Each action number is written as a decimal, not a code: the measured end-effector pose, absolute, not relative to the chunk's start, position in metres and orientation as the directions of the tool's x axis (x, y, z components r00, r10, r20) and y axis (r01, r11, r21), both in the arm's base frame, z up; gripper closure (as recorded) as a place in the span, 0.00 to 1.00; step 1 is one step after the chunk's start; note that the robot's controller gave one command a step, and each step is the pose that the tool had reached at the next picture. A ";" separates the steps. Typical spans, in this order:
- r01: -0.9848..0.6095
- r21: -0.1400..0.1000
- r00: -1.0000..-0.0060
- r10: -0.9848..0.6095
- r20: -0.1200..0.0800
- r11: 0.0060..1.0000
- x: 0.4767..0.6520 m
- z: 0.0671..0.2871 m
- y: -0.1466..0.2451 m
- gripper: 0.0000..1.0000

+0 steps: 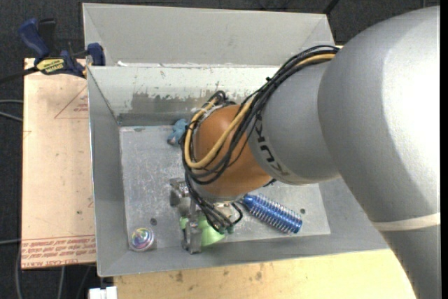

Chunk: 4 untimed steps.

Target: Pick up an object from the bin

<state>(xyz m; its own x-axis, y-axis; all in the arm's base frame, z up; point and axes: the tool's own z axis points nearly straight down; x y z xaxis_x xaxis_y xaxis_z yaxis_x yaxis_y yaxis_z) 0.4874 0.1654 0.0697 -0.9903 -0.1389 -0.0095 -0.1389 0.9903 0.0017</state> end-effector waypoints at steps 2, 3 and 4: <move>-0.220 -0.002 -0.975 -0.220 -0.004 0.975 0.511 0.070 0.047 0.00; -0.219 0.000 -0.976 -0.219 -0.005 0.976 0.512 0.070 0.048 0.00; -0.217 0.002 -0.976 -0.217 -0.006 0.976 0.512 0.070 0.049 0.00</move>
Offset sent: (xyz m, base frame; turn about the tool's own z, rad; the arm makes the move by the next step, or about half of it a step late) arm -0.0016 -0.0559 0.0003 -0.0342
